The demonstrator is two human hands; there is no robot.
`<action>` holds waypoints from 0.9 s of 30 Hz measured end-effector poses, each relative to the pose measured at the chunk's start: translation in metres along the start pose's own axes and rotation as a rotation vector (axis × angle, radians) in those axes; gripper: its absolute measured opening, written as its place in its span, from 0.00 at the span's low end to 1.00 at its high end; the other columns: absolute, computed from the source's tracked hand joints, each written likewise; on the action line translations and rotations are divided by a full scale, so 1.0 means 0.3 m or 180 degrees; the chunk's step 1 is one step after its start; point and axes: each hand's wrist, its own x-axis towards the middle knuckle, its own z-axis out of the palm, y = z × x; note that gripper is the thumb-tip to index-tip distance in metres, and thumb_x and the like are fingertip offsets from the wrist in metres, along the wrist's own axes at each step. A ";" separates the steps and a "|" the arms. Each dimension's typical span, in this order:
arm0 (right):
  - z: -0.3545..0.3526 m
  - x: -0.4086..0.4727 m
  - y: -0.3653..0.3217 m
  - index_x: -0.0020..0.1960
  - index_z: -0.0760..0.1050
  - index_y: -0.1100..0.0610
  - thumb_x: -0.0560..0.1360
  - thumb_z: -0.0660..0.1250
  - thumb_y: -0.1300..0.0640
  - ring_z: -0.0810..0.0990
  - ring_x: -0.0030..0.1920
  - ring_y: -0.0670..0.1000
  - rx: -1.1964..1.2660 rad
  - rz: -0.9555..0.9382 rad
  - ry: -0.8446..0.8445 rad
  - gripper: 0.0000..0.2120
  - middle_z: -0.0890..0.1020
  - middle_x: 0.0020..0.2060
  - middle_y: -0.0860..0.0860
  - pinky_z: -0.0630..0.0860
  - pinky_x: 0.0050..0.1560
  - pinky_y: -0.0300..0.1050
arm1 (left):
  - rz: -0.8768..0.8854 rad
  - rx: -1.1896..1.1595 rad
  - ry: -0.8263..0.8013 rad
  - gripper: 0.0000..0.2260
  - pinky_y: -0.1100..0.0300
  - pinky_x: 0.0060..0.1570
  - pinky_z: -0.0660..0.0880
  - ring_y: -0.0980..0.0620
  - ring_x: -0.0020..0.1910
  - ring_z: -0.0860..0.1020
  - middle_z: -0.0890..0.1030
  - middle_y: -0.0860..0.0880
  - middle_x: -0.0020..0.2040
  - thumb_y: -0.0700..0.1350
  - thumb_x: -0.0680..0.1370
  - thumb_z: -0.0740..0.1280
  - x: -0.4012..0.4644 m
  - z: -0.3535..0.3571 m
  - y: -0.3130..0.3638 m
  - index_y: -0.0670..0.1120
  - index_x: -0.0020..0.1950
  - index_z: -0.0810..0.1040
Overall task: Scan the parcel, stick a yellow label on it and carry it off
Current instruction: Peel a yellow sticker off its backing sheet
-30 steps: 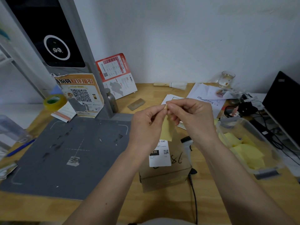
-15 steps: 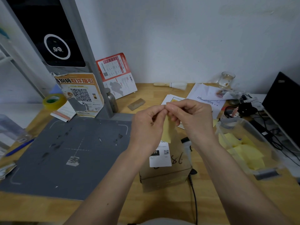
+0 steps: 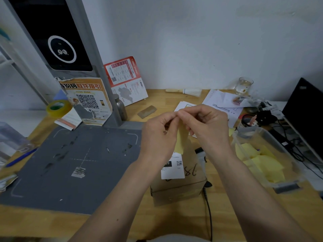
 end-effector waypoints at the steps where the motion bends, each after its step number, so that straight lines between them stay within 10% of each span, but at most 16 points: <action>1: 0.001 -0.001 -0.001 0.39 0.82 0.57 0.69 0.73 0.63 0.75 0.29 0.42 0.0040 0.0022 0.0009 0.02 0.81 0.27 0.44 0.72 0.32 0.34 | 0.0035 0.0065 0.0008 0.08 0.51 0.38 0.74 0.43 0.38 0.78 0.84 0.44 0.38 0.42 0.78 0.65 -0.002 0.001 -0.002 0.48 0.47 0.84; 27: -0.007 -0.020 -0.024 0.41 0.83 0.58 0.71 0.71 0.64 0.74 0.28 0.44 0.0067 0.0018 -0.0051 0.03 0.80 0.26 0.46 0.73 0.29 0.37 | -0.0057 0.0012 0.0141 0.06 0.54 0.42 0.79 0.50 0.41 0.82 0.85 0.49 0.40 0.43 0.77 0.67 -0.015 -0.011 0.030 0.47 0.47 0.84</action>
